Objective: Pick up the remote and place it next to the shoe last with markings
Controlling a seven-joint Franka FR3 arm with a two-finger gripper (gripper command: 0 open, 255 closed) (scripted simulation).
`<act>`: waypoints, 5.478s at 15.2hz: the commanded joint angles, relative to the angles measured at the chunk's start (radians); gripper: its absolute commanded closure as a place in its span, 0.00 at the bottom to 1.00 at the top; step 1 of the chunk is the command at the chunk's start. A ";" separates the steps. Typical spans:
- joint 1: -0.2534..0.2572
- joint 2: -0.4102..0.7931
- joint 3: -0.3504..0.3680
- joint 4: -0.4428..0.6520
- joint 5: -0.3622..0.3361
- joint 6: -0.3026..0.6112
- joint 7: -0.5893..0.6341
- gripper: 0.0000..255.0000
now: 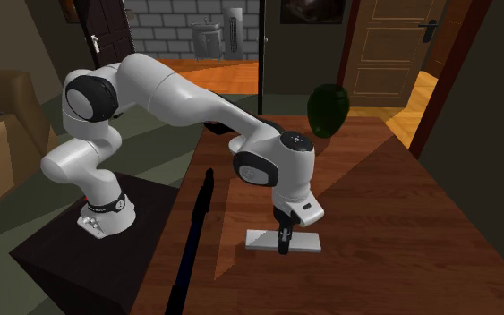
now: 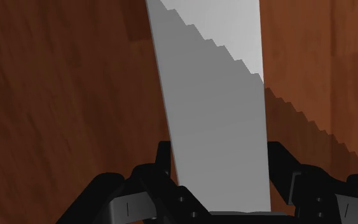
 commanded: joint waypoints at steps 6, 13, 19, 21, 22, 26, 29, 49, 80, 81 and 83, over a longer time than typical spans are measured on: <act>0.000 -0.035 0.000 0.043 -0.001 -0.078 0.002 1.00; 0.000 -0.061 0.000 0.100 -0.001 -0.160 0.003 1.00; 0.000 -0.075 0.000 0.159 -0.002 -0.234 0.005 1.00; 0.000 -0.078 0.000 0.182 -0.002 -0.260 0.005 1.00; 0.000 -0.079 0.000 0.194 -0.002 -0.273 0.005 1.00; 0.000 -0.080 0.000 0.245 -0.002 -0.326 0.006 1.00; 0.013 -0.103 0.005 0.233 -0.004 -0.335 0.025 1.00; 0.267 -0.339 0.161 -0.105 -0.026 -0.228 0.439 1.00; 0.786 0.082 0.366 0.481 -0.207 -0.413 1.126 1.00; 0.813 0.118 0.365 0.540 -0.217 -0.436 1.142 1.00; 0.874 0.203 0.361 0.683 -0.240 -0.493 1.170 1.00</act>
